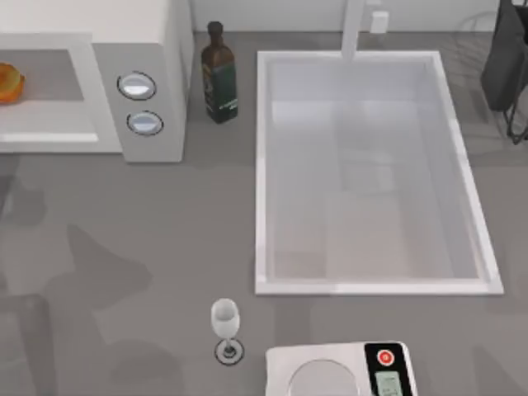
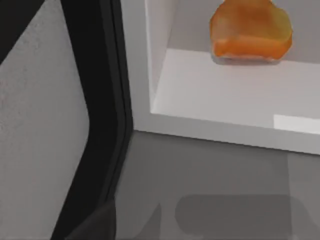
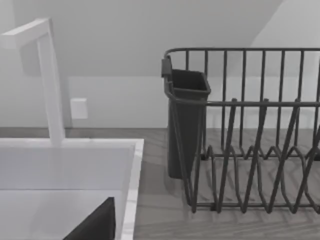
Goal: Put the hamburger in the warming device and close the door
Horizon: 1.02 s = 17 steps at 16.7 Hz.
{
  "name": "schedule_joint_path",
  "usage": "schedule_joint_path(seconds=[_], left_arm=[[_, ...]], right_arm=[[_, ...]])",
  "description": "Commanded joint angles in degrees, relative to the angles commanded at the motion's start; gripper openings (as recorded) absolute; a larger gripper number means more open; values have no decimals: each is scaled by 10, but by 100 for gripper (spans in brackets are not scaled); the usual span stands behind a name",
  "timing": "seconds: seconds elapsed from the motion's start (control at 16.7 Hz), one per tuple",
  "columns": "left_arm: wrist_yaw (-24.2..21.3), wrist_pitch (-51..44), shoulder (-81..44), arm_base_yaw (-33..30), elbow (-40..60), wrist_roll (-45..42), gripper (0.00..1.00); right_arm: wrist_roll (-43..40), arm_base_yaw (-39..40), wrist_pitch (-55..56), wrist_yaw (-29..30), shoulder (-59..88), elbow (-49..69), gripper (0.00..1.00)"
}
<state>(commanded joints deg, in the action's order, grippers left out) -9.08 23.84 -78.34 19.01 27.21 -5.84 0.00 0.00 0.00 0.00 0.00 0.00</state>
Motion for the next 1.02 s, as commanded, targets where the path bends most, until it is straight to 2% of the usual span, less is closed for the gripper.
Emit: schedule_joint_path(seconds=[0.48,0.72,1.02], left_arm=[[4,-13,37,-9,-12,2,100],[17,-47,154,-36,-52,10,100],[42,-112,378,-88,-127,26,100]], right_arm=[[0,0,0,0,0,0,100],[0,0,0,0,0,0,100],[0,0,0,0,0,0,100]])
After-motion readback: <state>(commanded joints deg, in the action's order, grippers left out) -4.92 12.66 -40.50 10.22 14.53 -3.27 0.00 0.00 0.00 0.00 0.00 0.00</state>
